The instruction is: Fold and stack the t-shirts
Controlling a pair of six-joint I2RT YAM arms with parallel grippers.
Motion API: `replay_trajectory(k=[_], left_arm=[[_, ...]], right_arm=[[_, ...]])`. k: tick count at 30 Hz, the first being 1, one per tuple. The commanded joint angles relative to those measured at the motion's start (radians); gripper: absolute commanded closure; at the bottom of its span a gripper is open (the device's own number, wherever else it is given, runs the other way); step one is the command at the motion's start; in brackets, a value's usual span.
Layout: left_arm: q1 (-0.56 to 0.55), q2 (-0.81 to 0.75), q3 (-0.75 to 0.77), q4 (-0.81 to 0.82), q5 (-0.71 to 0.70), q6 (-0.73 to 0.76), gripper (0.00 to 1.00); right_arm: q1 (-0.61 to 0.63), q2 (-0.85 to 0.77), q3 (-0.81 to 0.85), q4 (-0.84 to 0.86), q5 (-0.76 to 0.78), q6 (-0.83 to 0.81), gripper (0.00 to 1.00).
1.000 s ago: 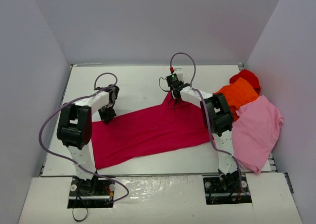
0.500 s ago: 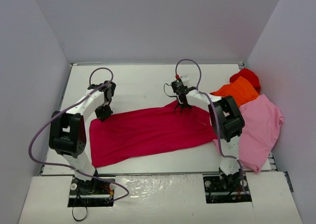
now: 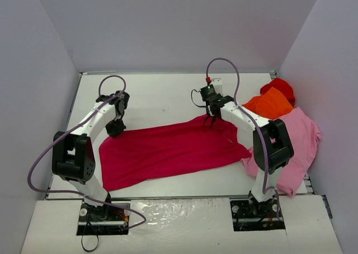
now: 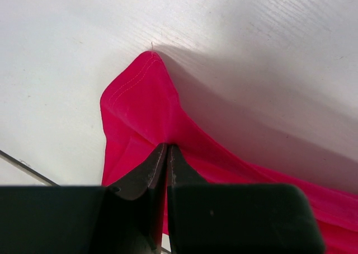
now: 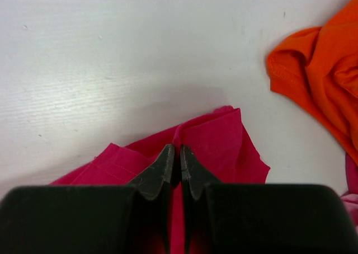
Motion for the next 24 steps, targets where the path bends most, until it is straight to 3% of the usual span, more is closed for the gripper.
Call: replay_trajectory(k=[1, 13, 20, 24], left_arm=[[-0.005, -0.042, 0.069, -0.053, -0.061, 0.013, 1.00], [-0.009, -0.045, 0.078, -0.068, -0.047, 0.018, 1.00], [-0.031, -0.026, 0.063, -0.053, -0.031, 0.007, 1.00], [-0.035, -0.016, 0.061, -0.056, -0.033, 0.006, 1.00]], right_arm=[[-0.002, 0.001, 0.124, -0.002, 0.025, 0.007, 1.00], [0.015, -0.145, 0.076, 0.050, 0.012, -0.026, 1.00], [0.016, 0.010, 0.207, 0.215, -0.098, -0.132, 1.00], [0.055, 0.008, 0.180, 0.277, -0.157, -0.157, 1.00]])
